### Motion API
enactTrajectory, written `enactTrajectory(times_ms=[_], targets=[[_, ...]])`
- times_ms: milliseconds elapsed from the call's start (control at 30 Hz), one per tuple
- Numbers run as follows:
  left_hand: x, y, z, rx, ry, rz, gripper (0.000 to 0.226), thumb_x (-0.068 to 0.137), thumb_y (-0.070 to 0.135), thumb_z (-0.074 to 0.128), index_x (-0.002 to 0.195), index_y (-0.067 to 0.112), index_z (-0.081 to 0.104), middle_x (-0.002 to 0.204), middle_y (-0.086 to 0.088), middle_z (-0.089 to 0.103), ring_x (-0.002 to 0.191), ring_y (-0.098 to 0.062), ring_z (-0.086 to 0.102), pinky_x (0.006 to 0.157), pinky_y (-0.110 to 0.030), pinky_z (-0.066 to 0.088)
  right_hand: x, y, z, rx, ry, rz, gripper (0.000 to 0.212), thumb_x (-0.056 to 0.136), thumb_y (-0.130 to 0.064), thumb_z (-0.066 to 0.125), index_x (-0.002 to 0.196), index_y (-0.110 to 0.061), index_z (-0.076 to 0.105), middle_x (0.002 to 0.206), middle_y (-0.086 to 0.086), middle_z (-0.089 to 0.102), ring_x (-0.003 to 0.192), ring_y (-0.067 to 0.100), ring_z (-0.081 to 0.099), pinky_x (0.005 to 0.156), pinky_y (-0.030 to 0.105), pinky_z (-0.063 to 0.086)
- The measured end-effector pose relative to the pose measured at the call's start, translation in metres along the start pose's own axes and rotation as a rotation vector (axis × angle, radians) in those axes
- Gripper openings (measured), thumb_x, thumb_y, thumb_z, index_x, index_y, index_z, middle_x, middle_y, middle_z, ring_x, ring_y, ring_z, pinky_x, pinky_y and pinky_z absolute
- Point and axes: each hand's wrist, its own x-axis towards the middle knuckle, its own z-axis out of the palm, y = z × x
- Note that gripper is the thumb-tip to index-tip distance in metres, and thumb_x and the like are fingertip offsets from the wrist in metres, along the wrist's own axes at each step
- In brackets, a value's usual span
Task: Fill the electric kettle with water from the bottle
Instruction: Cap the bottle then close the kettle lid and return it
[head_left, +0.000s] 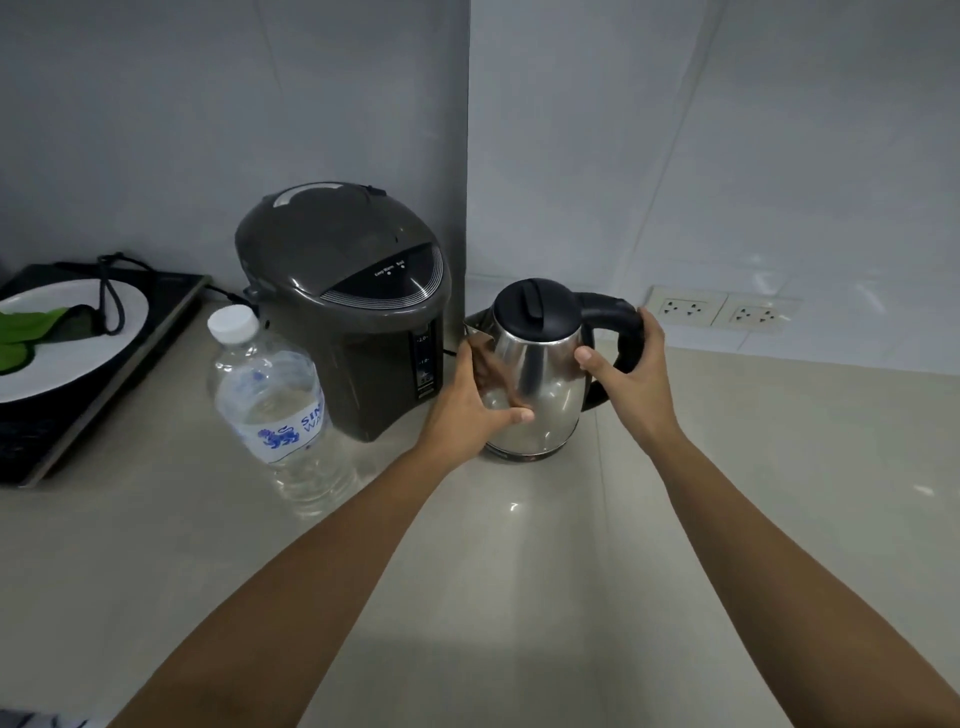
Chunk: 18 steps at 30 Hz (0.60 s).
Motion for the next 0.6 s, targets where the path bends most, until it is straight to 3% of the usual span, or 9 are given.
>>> enactTrajectory(times_ms=[100, 267, 500, 600], targets=[[0.021, -0.003, 0.005, 0.032, 0.031, -0.029, 0.116, 0.059, 0.045, 0.088, 0.150, 0.031, 0.016, 0.134, 0.008, 0.057, 0.124, -0.018, 0.055, 0.102, -0.048, 0.047, 0.022, 0.009, 0.002, -0.013, -0.017, 0.000, 0.091, 0.075, -0.040, 0.082, 0.149, -0.026, 0.029, 0.140, -0.018, 0.046, 0.127, -0.005, 0.043, 0.111, 0.030, 0.035], [0.044, -0.009, 0.010, 0.058, 0.056, -0.064, 0.117, 0.060, 0.047, 0.088, 0.150, 0.030, 0.014, 0.137, 0.002, 0.055, 0.126, -0.022, 0.054, 0.101, -0.049, 0.047, 0.049, 0.017, 0.009, -0.023, -0.032, 0.003, 0.097, 0.074, -0.044, 0.083, 0.151, -0.024, 0.027, 0.147, -0.009, 0.044, 0.136, 0.007, 0.041, 0.109, 0.027, 0.036], [0.060, -0.011, 0.008, 0.060, 0.048, -0.073, 0.116, 0.062, 0.043, 0.089, 0.150, 0.026, 0.016, 0.137, 0.000, 0.055, 0.126, -0.021, 0.054, 0.102, -0.049, 0.046, 0.061, 0.027, 0.015, -0.005, -0.012, 0.003, 0.093, 0.074, -0.045, 0.081, 0.149, -0.024, 0.030, 0.143, -0.009, 0.049, 0.133, 0.006, 0.045, 0.106, 0.025, 0.039], [0.063, -0.012, 0.009, 0.065, 0.059, -0.079, 0.118, 0.061, 0.045, 0.088, 0.150, 0.027, 0.014, 0.139, 0.000, 0.054, 0.126, -0.022, 0.054, 0.103, -0.048, 0.046, 0.065, 0.026, 0.017, 0.005, -0.022, 0.010, 0.087, 0.072, -0.050, 0.080, 0.144, -0.030, 0.035, 0.137, -0.017, 0.051, 0.128, -0.001, 0.047, 0.100, 0.017, 0.039]])
